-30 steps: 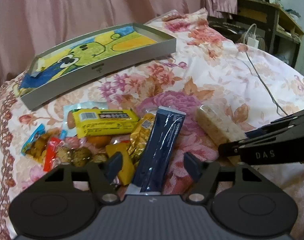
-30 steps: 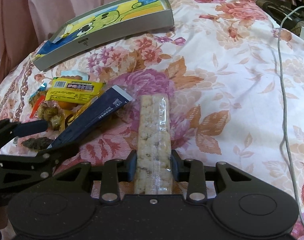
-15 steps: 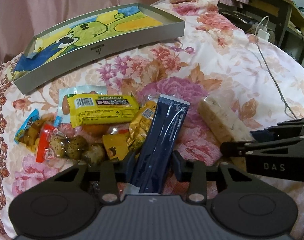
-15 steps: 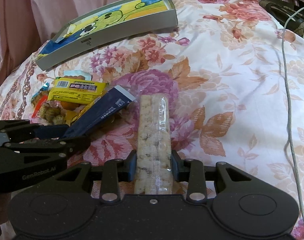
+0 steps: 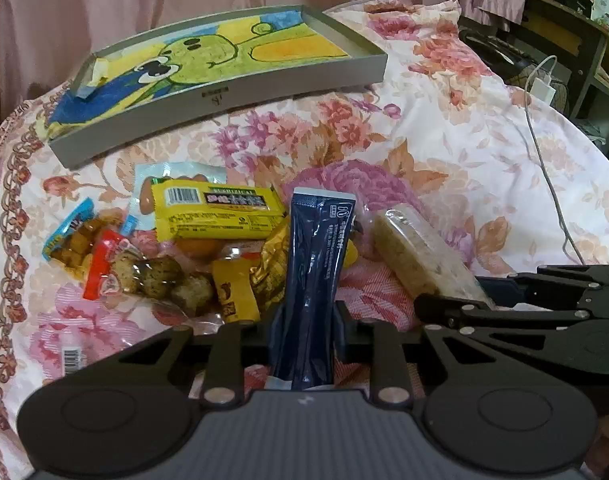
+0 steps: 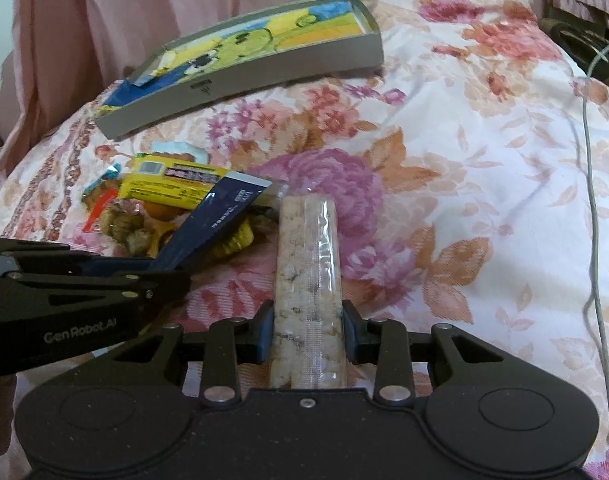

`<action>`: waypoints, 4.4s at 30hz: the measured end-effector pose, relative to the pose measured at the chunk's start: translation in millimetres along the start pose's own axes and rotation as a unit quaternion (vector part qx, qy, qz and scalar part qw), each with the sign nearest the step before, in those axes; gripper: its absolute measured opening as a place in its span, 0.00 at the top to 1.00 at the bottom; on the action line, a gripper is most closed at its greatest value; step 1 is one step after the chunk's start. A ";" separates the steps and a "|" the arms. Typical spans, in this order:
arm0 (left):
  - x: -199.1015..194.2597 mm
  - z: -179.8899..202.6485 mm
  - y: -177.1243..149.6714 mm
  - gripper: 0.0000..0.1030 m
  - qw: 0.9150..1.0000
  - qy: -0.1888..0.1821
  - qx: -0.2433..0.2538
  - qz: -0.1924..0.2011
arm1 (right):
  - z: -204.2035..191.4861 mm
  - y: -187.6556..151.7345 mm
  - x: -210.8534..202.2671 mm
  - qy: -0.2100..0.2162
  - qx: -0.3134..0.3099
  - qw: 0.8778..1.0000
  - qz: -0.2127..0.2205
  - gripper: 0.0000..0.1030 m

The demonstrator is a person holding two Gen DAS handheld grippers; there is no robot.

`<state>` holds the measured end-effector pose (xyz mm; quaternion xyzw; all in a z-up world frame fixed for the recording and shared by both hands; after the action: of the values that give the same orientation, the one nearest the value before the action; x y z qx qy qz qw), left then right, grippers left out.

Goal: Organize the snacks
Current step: 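Grasp the blue stick pack with the left gripper while the right holds the cracker bar, then carry both packs into the grey tray and open both grippers, then lift both grippers up and away from the tray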

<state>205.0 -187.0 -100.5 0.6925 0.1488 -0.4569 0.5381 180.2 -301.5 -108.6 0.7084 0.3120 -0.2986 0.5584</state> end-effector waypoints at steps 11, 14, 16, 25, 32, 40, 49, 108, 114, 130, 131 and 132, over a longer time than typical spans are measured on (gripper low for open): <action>-14.6 0.2 3.9 0.76 1.000 0.024 0.013 0.005 | -3.3 4.9 -8.5 -0.007 -0.016 0.999 0.030 0.66; -19.0 -0.7 4.2 0.77 0.999 0.028 0.011 0.009 | -6.1 6.1 -11.1 -0.014 -0.030 0.999 0.041 0.66; -21.6 -1.2 5.0 0.77 0.999 0.030 0.011 0.012 | -8.6 7.0 -13.5 -0.017 -0.041 0.998 0.049 0.66; -33.6 -7.5 20.4 0.76 0.998 0.046 0.002 0.043 | -16.2 13.2 -19.6 -0.030 -0.071 0.994 0.082 0.66; -41.2 -22.8 47.1 0.76 0.995 0.067 -0.012 0.079 | -31.9 32.6 -20.0 -0.035 -0.099 0.986 0.132 0.66; -40.6 -52.6 82.7 0.76 0.988 0.096 -0.039 0.111 | -45.4 72.5 -8.7 -0.067 -0.144 0.961 0.228 0.66; -23.9 -95.7 144.0 0.76 0.978 0.133 -0.065 0.150 | -42.0 151.5 -2.0 -0.078 -0.127 0.930 0.336 0.66; 53.7 -148.0 190.7 0.15 0.952 0.194 -0.171 0.161 | -19.9 228.7 90.0 -0.029 -0.059 0.949 0.308 0.24; 2.3 -143.5 185.0 0.03 0.946 0.200 -0.164 0.195 | -23.2 226.5 41.5 -0.033 -0.060 0.943 0.326 0.05; -119.4 -105.4 123.7 0.00 0.938 0.222 -0.102 0.246 | -55.5 181.1 -100.5 -0.035 -0.102 0.908 0.406 0.01; -124.7 -103.2 119.2 0.00 0.937 0.223 -0.098 0.250 | -56.9 176.8 -107.7 -0.035 -0.104 0.906 0.409 0.01; -130.8 -100.3 113.4 0.00 0.936 0.224 -0.095 0.254 | -58.3 172.8 -113.6 -0.036 -0.105 0.905 0.411 0.01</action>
<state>261.2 -104.0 72.6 0.7374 0.1272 -0.1222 0.6520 247.4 -288.3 95.0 0.6999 0.0020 -0.0334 0.7134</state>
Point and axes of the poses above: each gripper's, at about its wrist camera, not at the fingertips, and x roughly the way its jaws point, z to its right, y to its top, the point moved 9 cm from there along x, roughly the way its jaws point, and after that the axes turned 4 degrees about x, right-handed, at the moved point
